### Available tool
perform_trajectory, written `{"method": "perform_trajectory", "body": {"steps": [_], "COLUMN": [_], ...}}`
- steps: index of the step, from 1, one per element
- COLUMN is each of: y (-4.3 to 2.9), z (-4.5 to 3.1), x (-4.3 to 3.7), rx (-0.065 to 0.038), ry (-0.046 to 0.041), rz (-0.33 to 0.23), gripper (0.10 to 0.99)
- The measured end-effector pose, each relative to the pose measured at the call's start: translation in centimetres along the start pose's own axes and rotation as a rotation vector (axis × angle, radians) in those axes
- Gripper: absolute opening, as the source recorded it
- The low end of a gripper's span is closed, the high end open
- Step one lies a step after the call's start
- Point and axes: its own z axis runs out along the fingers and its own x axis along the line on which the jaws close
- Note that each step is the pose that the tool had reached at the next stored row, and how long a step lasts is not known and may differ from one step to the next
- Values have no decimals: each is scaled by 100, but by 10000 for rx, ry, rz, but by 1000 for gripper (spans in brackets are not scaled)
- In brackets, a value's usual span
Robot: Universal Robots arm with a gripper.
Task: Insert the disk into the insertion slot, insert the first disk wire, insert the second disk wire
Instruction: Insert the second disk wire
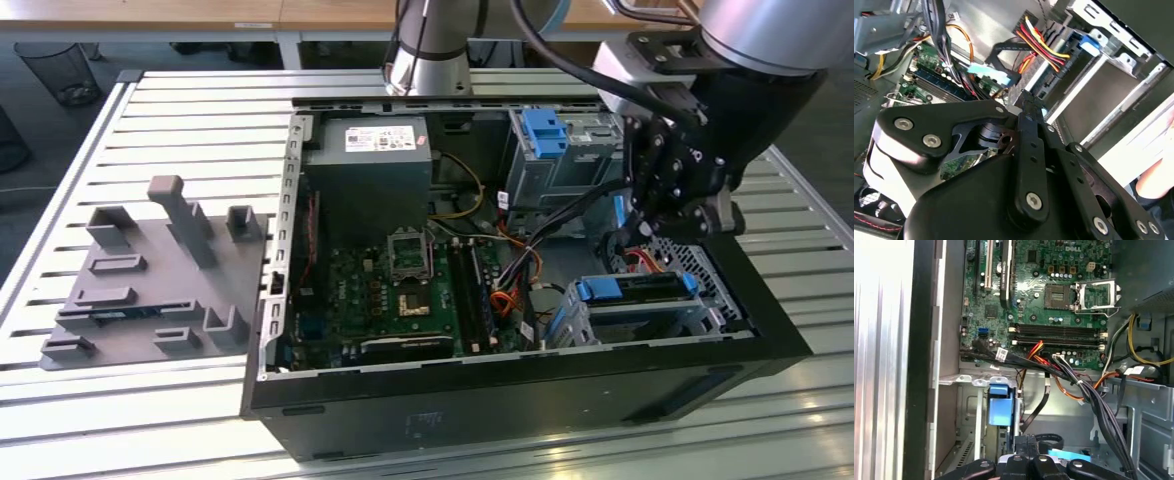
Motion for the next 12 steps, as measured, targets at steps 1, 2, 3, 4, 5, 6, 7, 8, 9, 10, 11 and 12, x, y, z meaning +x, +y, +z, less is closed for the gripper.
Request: {"method": "perform_trajectory", "body": {"steps": [1,2,3,4,5,6,7,8,9,10,11,12], "y": [-1,-1,-2,-2,-2,-2,-3,-3,-3,-3,-4,-4], "z": [1,1,3,5,6,8,11,14,19,26,34,43], "x": [-26,-54,-85,-113,-141,-165,-179,-192,-203,-213,-227,-240], "rx": [0,0,0,0,0,0,0,0,-1,-1,-1,-2], "ry": [0,1,0,0,0,0,-2,2,11,23,43,71], "rz": [0,0,0,1,0,1,0,0,-1,0,0,-1], "gripper": [106,106,106,106,106,106,106,106,106,106,106,106]}}
